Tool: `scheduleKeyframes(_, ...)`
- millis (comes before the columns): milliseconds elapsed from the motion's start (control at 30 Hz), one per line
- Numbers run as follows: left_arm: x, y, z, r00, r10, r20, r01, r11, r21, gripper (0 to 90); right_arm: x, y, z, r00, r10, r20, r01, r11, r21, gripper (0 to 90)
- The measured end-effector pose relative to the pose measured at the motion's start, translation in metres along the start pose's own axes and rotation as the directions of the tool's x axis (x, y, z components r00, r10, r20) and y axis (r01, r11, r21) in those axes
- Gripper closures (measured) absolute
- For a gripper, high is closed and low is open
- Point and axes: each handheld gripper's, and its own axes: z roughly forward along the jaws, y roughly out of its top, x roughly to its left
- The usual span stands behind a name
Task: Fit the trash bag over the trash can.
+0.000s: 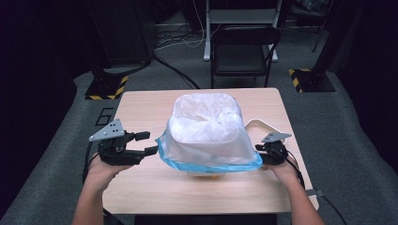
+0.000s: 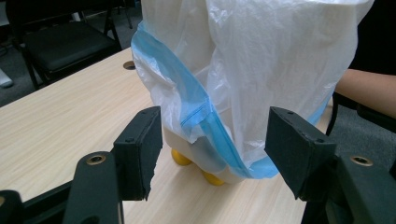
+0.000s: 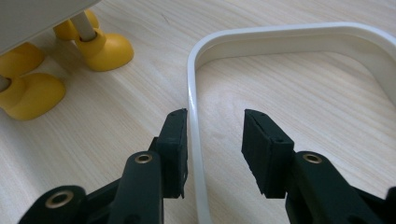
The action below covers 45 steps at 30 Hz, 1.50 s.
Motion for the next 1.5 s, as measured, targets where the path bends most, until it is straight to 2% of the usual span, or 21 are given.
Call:
scheduleKeyframes(100, 0.001, -0.001, 0.002, 1.0, 0.0, -0.002, 0.001, 1.0, 0.006, 35.1, -0.001, -0.001, 0.002, 0.9997, 0.018, -0.018, -0.018, 1.0, 0.0, 61.1)
scheduleKeyframes(233, 0.003, -0.002, 0.003, 0.9999, -0.008, -0.011, 0.008, 0.9999, 0.014, 33.4, 0.0, -0.003, 0.007, 0.9999, -0.006, -0.008, 0.006, 1.0, 0.027, 61.2)
scheduleKeyframes(400, 0.004, -0.003, 0.003, 0.9991, -0.018, -0.038, 0.019, 0.9996, 0.022, 29.7, -0.001, -0.007, 0.011, 1.0, -0.006, 0.003, 0.006, 0.999, 0.049, 58.9)
scheduleKeyframes(467, 0.004, -0.003, 0.003, 0.9988, -0.025, -0.042, 0.025, 0.9996, 0.013, 28.4, -0.002, -0.008, 0.013, 1.0, 0.008, 0.003, -0.009, 0.998, 0.055, 56.4)
scheduleKeyframes(533, 0.003, -0.002, 0.003, 0.9988, -0.027, -0.041, 0.027, 0.9996, 0.009, 27.0, -0.002, -0.009, 0.014, 1.0, -0.001, 0.002, 0.001, 0.998, 0.057, 56.8)
scheduleKeyframes(600, 0.003, -0.002, 0.004, 0.9989, -0.025, -0.04, 0.025, 0.9996, 0.011, 25.8, -0.001, -0.009, 0.014, 0.9999, -0.001, -0.012, 0.001, 0.998, 0.065, 61.8)
scheduleKeyframes(667, 0.003, -0.003, 0.004, 0.9989, -0.024, -0.041, 0.024, 0.9995, 0.018, 25.3, 0.0, -0.009, 0.016, 0.9996, -0.02, -0.022, 0.022, 0.997, 0.071, 63.8)
scheduleKeyframes(1033, 0.003, -0.003, 0.006, 0.9984, -0.012, -0.056, 0.014, 0.9993, 0.036, 25.5, 0.009, -0.007, 0.025, 0.9953, -0.094, -0.024, 0.096, 0.987, 0.128, 82.6)
scheduleKeyframes(1200, 0.002, -0.003, 0.006, 0.9987, -0.005, -0.051, 0.007, 0.9993, 0.036, 26.0, 0.007, -0.007, 0.023, 0.9965, -0.07, -0.044, 0.076, 0.987, 0.139, 83.5)
scheduleKeyframes(1367, 0.001, -0.003, 0.006, 0.999, 0.002, -0.045, 0.0, 0.9993, 0.038, 26.4, 0.003, -0.004, 0.014, 0.9963, -0.061, -0.061, 0.068, 0.991, 0.115, 83.4)
scheduleKeyframes(1500, 0.0, -0.003, 0.007, 0.9995, 0.0, -0.033, 0.001, 0.9994, 0.034, 26.5, 0.0, 0.005, 0.003, 0.996, -0.06, -0.066, 0.067, 0.993, 0.1, 82.6)
